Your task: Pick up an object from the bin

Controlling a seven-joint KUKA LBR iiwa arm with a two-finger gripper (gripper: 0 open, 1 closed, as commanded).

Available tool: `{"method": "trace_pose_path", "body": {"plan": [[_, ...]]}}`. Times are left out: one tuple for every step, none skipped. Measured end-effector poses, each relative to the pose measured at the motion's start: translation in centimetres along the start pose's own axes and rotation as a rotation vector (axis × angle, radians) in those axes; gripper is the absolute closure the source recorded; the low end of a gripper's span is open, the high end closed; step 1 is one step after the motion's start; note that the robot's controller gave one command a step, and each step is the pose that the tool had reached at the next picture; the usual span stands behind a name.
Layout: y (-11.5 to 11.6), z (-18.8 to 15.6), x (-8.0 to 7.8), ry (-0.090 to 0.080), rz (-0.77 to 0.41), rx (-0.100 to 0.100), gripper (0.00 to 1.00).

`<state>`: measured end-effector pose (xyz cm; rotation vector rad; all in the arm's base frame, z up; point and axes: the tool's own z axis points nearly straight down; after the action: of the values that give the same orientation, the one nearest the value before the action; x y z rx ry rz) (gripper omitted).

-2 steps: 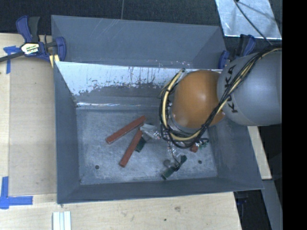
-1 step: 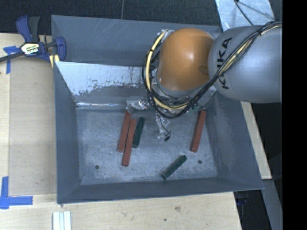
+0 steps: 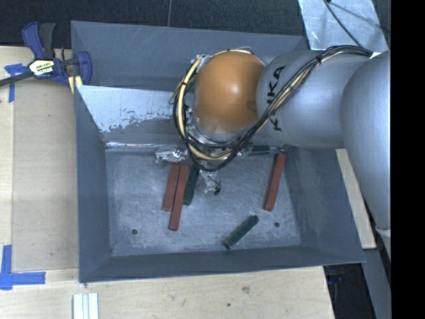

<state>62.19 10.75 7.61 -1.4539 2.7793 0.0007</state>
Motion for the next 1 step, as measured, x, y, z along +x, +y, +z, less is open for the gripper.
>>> {"method": "trace_pose_path", "body": {"plan": [[0.01, -0.08, -0.05, 0.000, 0.001, -0.001, 1.00]]}}
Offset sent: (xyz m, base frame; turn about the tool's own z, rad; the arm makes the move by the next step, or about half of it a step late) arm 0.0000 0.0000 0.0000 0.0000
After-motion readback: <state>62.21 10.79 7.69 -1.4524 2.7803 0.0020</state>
